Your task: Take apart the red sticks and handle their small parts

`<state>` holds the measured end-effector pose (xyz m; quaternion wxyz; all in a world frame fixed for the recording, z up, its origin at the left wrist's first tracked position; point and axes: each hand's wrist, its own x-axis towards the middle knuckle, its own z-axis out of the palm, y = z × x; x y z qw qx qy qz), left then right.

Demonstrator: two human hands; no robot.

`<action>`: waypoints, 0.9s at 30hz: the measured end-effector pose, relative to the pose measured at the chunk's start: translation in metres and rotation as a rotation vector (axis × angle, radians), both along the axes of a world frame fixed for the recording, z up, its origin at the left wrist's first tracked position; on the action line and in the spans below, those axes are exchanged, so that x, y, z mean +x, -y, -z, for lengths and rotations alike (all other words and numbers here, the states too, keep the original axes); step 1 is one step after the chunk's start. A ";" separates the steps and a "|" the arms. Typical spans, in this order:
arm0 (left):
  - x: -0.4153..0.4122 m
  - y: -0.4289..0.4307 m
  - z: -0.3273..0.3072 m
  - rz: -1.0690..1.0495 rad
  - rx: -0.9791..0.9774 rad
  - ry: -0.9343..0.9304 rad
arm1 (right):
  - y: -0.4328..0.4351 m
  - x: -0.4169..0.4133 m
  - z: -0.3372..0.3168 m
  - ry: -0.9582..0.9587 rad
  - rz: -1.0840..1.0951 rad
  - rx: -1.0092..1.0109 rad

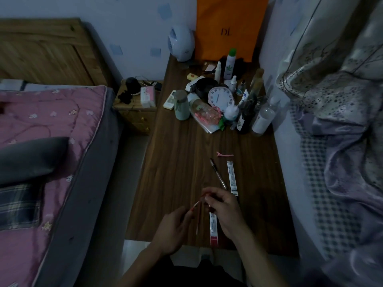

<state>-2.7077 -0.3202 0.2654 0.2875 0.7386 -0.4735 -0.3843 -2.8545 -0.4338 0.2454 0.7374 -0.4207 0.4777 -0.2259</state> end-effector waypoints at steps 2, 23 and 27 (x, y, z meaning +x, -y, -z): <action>-0.002 0.000 -0.004 0.014 -0.013 -0.007 | 0.000 -0.001 -0.002 0.003 -0.021 -0.016; -0.002 -0.003 -0.011 0.006 0.009 -0.016 | -0.010 0.004 -0.012 -0.070 -0.194 -0.179; -0.002 0.000 -0.012 0.021 0.015 -0.055 | -0.011 0.007 -0.015 -0.094 -0.185 -0.174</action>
